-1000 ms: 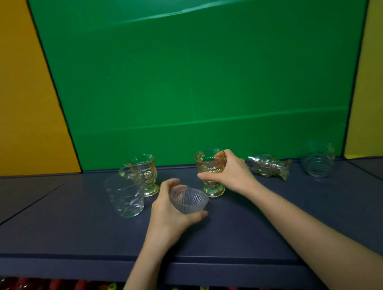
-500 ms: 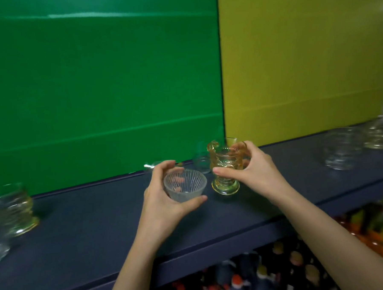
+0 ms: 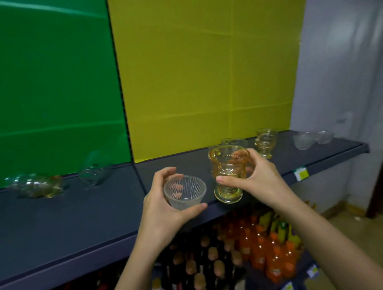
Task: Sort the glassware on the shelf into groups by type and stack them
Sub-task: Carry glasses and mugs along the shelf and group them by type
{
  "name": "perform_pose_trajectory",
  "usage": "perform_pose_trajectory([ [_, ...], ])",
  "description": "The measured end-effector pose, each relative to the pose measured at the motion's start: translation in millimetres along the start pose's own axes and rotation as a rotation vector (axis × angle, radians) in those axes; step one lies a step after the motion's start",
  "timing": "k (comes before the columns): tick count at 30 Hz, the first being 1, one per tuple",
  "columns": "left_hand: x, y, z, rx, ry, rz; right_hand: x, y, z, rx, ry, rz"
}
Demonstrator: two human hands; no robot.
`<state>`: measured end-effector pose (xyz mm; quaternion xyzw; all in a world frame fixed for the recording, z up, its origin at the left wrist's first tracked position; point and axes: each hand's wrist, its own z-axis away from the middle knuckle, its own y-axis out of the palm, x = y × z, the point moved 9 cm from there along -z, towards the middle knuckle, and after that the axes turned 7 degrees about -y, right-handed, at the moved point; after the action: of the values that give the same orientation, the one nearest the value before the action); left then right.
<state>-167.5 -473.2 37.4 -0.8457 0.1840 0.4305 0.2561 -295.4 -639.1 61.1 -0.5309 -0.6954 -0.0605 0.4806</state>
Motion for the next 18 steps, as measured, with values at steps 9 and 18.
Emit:
perform_pose_trajectory([
  [9, -27.7, 116.4, -36.3, 0.072, 0.022, -0.005, -82.6, -101.2, -27.3, -0.054, 0.076, 0.095],
  [18, -34.2, 222.9, -102.2, 0.073, 0.080, -0.003, -166.5, -165.7, -85.1, -0.149, 0.096, 0.128],
])
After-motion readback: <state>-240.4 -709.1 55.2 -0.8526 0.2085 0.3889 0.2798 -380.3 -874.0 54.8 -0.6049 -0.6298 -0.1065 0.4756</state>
